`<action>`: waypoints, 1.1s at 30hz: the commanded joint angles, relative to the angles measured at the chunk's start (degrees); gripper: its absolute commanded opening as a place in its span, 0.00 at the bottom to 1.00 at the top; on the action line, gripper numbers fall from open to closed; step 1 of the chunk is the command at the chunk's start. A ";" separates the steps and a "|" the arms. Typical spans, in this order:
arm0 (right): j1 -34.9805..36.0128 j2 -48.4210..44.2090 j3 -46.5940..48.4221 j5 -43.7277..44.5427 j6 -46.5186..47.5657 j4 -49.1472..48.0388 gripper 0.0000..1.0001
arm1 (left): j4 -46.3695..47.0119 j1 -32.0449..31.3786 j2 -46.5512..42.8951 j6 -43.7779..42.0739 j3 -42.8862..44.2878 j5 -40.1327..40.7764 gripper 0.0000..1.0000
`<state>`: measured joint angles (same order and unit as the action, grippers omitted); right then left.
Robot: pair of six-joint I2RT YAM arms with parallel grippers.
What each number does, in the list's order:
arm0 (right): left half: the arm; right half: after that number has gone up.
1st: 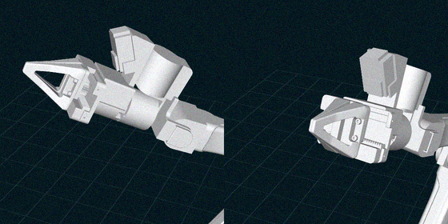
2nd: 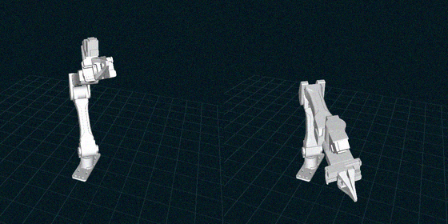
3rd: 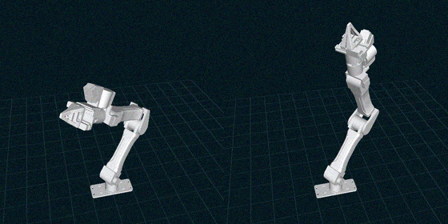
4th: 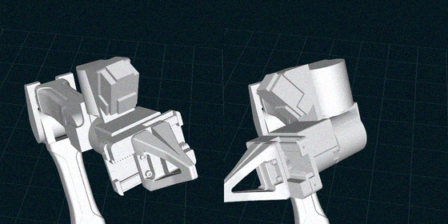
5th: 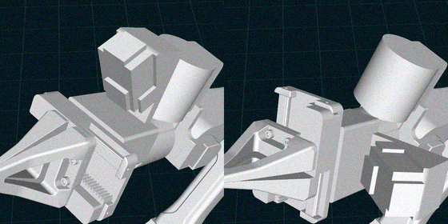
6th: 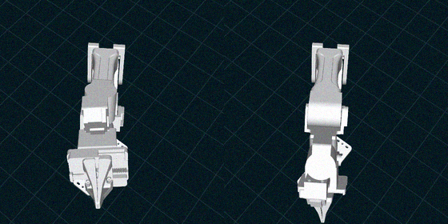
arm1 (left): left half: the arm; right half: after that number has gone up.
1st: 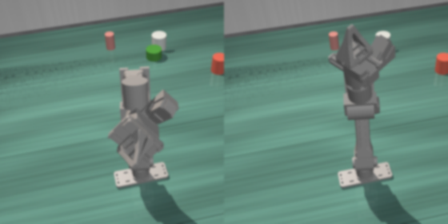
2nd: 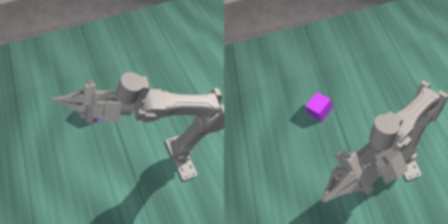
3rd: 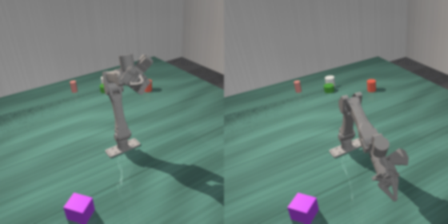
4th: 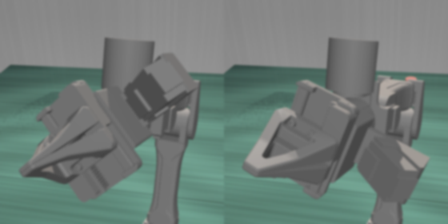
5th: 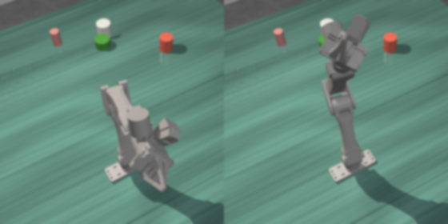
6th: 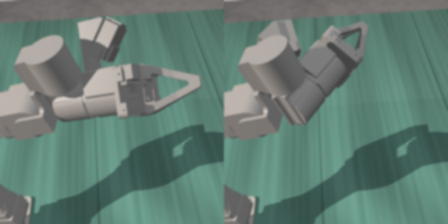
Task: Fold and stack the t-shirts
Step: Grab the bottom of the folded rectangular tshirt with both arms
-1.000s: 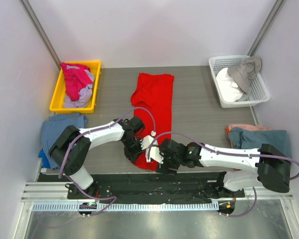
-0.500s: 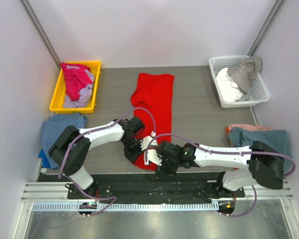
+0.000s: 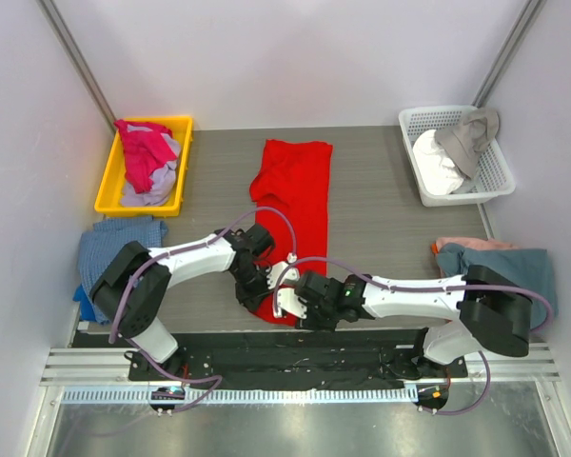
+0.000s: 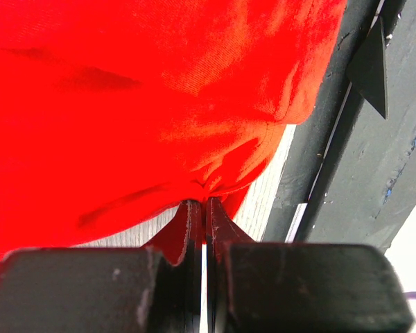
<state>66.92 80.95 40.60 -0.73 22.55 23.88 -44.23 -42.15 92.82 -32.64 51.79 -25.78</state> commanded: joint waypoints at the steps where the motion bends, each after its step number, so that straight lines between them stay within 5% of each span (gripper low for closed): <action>1: 0.23 0.79 1.94 0.47 0.57 -2.61 0.46 | -0.07 -0.21 -1.32 -1.37 -2.04 0.20 0.00; 12: 0.32 -1.75 3.78 -0.76 -1.10 2.04 0.01 | -2.79 -0.21 -4.39 -1.90 -2.83 2.05 0.00; 33: -0.03 -7.21 7.39 10.48 2.15 5.30 0.01 | -4.03 -0.48 -9.14 -0.23 4.63 8.11 0.00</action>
<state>67.72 76.20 45.10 5.52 23.18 28.88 -48.21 -42.48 86.72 -33.36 53.41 -20.05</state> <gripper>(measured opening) 0.048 0.026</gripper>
